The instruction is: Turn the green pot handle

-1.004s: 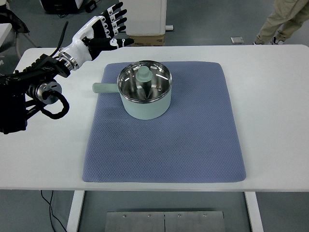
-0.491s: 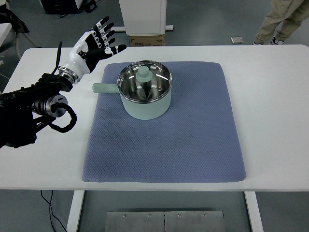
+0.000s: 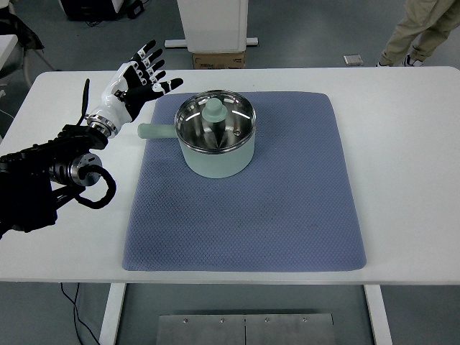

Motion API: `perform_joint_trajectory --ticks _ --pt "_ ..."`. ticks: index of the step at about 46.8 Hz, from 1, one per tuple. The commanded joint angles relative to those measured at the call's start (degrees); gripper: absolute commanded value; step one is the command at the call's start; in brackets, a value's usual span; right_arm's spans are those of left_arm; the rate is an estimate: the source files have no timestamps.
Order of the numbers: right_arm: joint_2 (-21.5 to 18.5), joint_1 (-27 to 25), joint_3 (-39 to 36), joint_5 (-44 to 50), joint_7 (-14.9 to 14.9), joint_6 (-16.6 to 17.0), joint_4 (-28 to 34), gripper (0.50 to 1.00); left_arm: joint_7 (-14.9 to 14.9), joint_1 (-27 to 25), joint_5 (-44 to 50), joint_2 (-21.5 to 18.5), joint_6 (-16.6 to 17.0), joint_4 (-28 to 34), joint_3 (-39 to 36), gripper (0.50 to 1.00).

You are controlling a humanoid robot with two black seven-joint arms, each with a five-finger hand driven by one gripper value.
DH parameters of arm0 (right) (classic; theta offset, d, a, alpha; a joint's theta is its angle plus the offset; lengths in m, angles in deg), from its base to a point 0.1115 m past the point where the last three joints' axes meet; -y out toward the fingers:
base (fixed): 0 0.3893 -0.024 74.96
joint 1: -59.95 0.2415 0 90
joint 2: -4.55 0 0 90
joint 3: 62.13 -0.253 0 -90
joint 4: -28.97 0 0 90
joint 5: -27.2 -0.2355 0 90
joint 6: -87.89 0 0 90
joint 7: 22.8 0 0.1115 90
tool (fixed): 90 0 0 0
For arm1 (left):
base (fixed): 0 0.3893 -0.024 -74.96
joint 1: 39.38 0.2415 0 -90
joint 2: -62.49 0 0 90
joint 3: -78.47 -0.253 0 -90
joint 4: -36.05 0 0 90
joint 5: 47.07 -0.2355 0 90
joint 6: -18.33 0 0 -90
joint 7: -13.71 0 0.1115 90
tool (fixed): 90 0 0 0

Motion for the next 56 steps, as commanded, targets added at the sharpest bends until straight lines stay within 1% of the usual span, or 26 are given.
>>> perform_joint_trajectory --ticks 1,12,23,29,39,45,56 --pt "0.00 0.01 0.00 0.00 0.01 0.01 0.00 1.000 0.01 0.08 0.01 0.03 0.42 0.00 0.42 1.000" --pt "0.00 0.01 0.00 0.00 0.01 0.01 0.00 1.000 0.01 0.61 0.01 0.03 0.68 0.00 1.30 1.000" --pt "0.00 0.01 0.00 0.00 0.01 0.01 0.00 1.000 0.01 1.40 0.10 0.03 1.65 -0.09 4.29 1.000" --pt "0.00 0.01 0.00 0.00 0.01 0.01 0.00 1.000 0.01 2.11 0.80 -0.06 2.79 -0.09 5.52 1.000" --pt "0.00 0.01 0.00 0.00 0.01 0.01 0.00 1.000 0.01 3.42 1.24 -0.41 2.88 -0.09 6.22 1.000" --pt "0.00 0.01 0.00 0.00 0.01 0.01 0.00 1.000 0.01 4.57 1.24 -0.15 2.97 -1.67 7.28 1.000" --pt "0.00 0.01 0.00 0.00 0.01 0.01 0.00 1.000 0.01 6.06 1.24 -0.15 2.97 -1.94 9.21 1.000"
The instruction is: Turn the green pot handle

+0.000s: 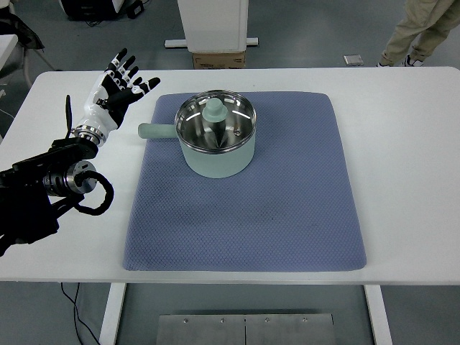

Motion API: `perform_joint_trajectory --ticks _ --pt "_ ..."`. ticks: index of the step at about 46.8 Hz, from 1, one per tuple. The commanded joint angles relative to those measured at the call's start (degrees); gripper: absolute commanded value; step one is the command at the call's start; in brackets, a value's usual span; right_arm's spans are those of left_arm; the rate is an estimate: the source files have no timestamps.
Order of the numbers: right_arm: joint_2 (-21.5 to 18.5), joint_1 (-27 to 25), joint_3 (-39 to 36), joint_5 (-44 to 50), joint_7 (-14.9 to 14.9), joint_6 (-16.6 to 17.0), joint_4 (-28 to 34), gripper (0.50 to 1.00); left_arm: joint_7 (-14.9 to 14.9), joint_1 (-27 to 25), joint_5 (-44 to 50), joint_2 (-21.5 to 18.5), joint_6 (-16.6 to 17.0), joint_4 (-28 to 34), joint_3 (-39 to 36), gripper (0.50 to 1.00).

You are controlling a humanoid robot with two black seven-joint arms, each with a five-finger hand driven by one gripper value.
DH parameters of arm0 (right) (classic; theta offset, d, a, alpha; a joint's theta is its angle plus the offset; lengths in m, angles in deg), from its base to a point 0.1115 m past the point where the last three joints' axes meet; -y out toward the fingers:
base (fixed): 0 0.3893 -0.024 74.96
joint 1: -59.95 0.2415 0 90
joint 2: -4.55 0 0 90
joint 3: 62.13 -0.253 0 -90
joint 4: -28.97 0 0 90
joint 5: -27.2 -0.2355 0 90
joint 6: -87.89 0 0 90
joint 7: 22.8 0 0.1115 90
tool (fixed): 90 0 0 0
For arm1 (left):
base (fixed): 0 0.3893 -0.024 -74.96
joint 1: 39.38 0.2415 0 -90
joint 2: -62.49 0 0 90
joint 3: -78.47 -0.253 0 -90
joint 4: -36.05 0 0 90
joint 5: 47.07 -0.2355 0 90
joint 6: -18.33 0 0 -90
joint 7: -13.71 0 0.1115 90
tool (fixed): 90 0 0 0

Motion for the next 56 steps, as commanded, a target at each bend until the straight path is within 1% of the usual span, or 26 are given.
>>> perform_joint_trajectory --ticks 1,10,23,36,49,56 --pt "0.00 0.00 0.00 0.00 0.00 0.00 0.00 1.000 -0.01 0.21 -0.01 0.00 0.04 -0.09 0.29 1.000" --pt "0.00 0.00 0.00 0.00 0.00 0.00 0.00 1.000 -0.01 0.38 -0.01 0.18 -0.05 -1.58 1.61 1.000" --pt "0.00 0.00 0.00 0.00 0.00 0.00 0.00 1.000 -0.01 0.73 -0.01 0.97 -0.05 -1.76 1.70 1.000" --pt "0.00 0.18 0.00 0.09 0.00 0.00 0.00 1.000 -0.01 1.00 -0.01 0.88 -0.05 -2.11 1.70 1.000" --pt "0.00 0.26 0.00 0.00 0.00 0.00 0.00 1.000 -0.01 2.84 -0.10 1.85 -0.32 -2.72 1.87 1.000" --pt "0.00 0.18 0.00 0.00 0.00 0.00 0.00 1.000 -0.01 3.63 -0.19 2.46 -0.49 -2.81 3.98 1.000"
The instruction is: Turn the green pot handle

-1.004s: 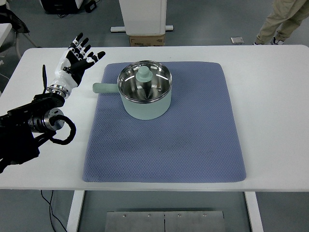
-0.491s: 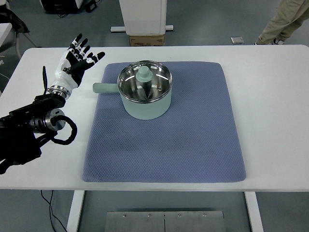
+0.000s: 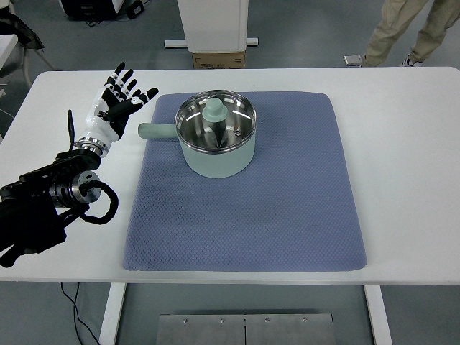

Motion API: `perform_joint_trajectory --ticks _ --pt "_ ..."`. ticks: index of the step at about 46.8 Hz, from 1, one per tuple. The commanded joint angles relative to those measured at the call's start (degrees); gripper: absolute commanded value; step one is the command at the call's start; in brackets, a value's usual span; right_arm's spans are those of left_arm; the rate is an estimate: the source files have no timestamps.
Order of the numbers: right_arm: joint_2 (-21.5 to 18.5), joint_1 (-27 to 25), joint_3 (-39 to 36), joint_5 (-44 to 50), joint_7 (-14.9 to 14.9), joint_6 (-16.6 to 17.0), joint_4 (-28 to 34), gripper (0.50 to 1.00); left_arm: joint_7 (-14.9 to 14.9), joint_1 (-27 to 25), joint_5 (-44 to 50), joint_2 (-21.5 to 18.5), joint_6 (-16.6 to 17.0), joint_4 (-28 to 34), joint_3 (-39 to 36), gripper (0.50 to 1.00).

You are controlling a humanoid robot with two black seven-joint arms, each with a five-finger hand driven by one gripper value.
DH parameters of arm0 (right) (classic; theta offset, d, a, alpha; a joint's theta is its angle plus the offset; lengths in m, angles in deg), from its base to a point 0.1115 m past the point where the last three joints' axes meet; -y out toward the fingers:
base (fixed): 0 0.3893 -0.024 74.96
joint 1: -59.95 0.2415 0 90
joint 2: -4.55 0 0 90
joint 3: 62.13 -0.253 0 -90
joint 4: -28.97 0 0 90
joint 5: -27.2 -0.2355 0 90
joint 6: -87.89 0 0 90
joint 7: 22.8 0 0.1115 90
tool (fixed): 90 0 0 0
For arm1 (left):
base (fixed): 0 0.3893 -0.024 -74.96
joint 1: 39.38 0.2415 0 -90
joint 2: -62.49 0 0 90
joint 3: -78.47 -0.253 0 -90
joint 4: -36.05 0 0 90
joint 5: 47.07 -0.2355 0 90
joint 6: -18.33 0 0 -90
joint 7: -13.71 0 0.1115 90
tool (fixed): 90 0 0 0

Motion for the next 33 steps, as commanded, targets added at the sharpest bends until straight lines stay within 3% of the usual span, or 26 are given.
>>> perform_joint_trajectory --ticks 1,33 --pt "0.00 -0.17 -0.01 -0.04 -0.09 0.00 -0.07 1.000 0.00 0.27 -0.05 0.37 0.09 -0.01 1.00 1.000" --pt "0.00 -0.35 -0.01 -0.13 -0.36 0.00 0.10 1.000 0.00 0.36 -0.57 3.45 0.44 -0.01 1.35 1.000"
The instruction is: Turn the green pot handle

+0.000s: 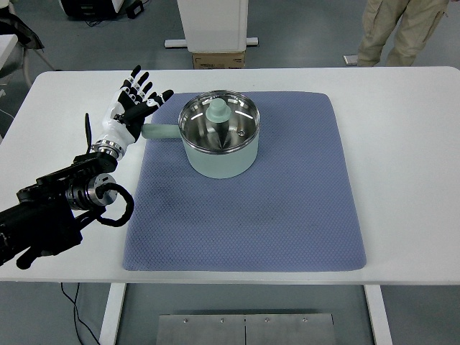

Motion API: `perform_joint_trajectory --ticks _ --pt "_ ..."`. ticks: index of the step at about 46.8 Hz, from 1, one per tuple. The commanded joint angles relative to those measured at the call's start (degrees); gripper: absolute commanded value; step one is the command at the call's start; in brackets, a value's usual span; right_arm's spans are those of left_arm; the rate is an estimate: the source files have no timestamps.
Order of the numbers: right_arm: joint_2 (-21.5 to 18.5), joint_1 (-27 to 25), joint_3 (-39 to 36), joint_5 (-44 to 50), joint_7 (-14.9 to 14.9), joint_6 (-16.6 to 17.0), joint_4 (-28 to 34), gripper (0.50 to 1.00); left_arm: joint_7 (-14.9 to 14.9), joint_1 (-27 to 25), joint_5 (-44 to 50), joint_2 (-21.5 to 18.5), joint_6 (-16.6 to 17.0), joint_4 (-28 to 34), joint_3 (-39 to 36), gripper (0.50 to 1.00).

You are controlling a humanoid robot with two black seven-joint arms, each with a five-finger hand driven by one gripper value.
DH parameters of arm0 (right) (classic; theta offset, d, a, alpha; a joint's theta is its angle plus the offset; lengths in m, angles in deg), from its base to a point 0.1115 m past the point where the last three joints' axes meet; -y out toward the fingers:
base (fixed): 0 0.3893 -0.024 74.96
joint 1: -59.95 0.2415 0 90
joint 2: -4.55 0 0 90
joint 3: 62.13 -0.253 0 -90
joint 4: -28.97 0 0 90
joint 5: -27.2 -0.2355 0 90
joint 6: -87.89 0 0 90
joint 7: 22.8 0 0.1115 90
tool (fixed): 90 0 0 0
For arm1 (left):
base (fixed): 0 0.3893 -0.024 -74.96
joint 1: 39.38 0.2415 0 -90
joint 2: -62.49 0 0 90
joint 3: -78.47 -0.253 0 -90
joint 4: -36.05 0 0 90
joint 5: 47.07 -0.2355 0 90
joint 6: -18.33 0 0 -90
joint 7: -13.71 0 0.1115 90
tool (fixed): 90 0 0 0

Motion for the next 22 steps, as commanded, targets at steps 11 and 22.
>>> perform_joint_trajectory --ticks 11,22 --pt "0.00 -0.54 -0.09 0.01 -0.07 -0.08 0.03 1.000 0.00 0.01 0.00 0.01 0.00 0.02 -0.01 1.000" --pt "0.00 -0.72 -0.17 0.01 -0.07 -0.08 0.03 1.000 0.00 -0.16 0.00 -0.08 -0.09 0.02 -0.01 1.000"
